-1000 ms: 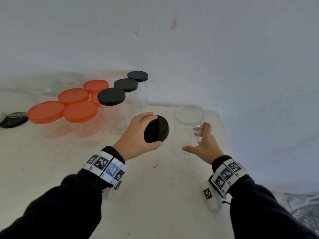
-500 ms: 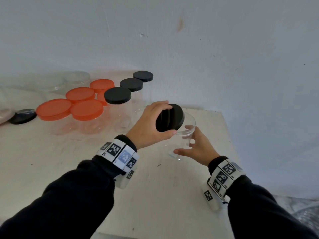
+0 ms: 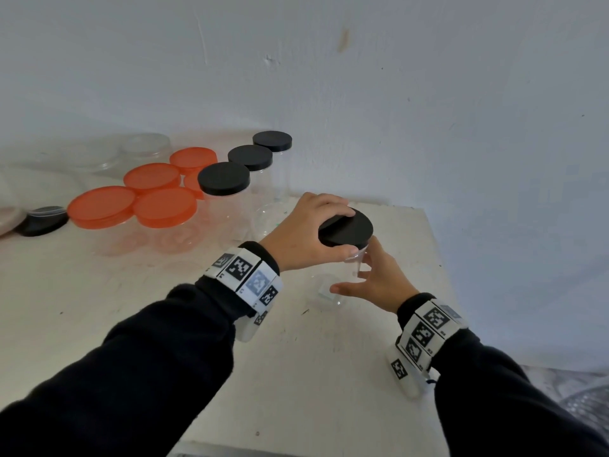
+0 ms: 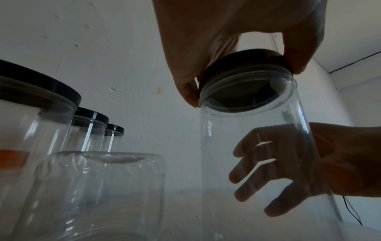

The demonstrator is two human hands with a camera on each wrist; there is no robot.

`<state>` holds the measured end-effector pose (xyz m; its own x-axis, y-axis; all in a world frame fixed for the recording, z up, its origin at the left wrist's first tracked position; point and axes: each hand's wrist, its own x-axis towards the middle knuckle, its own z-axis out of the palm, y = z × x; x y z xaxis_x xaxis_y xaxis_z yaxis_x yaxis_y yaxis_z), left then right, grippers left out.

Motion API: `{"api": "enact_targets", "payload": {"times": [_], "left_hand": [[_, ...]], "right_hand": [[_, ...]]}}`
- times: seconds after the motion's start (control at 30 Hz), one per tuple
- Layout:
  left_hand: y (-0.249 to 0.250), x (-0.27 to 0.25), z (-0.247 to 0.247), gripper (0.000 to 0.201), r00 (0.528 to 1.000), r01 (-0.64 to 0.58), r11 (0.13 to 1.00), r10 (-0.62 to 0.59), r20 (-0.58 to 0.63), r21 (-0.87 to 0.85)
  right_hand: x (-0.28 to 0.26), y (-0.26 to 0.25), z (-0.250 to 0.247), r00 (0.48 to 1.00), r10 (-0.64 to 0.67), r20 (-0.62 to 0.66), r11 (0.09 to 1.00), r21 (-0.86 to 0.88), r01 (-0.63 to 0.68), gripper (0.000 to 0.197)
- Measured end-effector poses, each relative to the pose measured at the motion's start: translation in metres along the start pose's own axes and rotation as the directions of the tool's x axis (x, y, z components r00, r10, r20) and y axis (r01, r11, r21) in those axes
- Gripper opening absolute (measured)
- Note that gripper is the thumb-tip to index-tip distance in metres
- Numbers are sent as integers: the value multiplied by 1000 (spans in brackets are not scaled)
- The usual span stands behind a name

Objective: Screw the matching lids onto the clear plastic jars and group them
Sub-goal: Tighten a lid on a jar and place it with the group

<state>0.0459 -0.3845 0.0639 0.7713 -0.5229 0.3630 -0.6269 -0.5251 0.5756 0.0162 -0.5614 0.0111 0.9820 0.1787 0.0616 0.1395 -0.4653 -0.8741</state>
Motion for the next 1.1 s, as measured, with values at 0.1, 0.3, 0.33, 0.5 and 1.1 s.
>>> {"api": "enact_targets", "payload": {"times": [0.1,0.3,0.33,0.5,1.1], "left_hand": [[-1,-4,2,63,1000,11,999,-12,-8,-46],[-4,-18,13,102,991,107,949,-125,-41,-297],[-5,-20,16,107,986,141,923,-162,-30,-359],[-11,-28,32,110,964,210,833,-263,-34,-512],[-15,-25,37,75,938,253,823,-338,-80,-509]], "right_hand": [[0,-1,1,1000,-5,11,1000,-19,5,81],[-4,0,-9,996,46,74,996,-73,-40,91],[-5,0,-14,995,67,74,996,-62,-62,95],[-5,-38,-45,999,23,44,999,-24,-22,92],[34,-145,-40,850,169,499,583,-746,322,80]]}}
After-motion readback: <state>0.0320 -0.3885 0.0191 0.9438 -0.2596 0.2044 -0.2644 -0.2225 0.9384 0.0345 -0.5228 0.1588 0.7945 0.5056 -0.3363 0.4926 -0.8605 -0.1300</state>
